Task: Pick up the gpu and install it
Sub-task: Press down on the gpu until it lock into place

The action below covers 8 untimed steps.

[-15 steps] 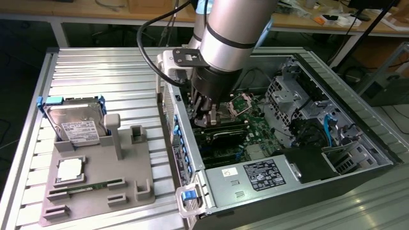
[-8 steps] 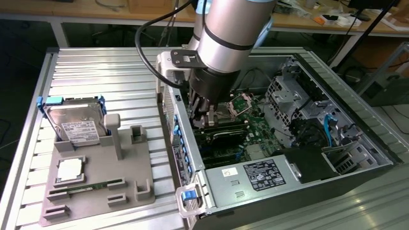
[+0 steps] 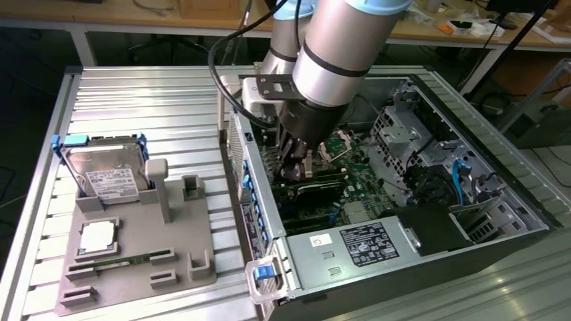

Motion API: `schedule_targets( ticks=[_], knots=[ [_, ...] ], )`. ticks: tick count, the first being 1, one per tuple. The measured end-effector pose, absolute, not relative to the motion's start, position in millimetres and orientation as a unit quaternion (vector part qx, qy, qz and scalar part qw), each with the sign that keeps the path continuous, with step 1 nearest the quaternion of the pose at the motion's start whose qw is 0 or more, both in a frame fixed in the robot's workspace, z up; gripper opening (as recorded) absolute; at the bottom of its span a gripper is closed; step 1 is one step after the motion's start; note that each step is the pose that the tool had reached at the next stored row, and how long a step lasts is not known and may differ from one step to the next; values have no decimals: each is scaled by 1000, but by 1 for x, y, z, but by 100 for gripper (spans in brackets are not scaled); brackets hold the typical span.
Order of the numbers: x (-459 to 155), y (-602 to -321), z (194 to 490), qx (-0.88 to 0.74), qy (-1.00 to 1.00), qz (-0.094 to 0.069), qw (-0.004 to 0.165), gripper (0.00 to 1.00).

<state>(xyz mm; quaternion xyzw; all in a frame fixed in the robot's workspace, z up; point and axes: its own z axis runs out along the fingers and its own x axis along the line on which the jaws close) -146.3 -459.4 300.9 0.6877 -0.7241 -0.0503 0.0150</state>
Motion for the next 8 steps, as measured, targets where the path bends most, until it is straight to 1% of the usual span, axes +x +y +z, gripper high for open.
schedule_targets(
  ticks=[8],
  knots=[
    [-146, -459, 301, 688, -724, -50, 15, 11]
  ],
)
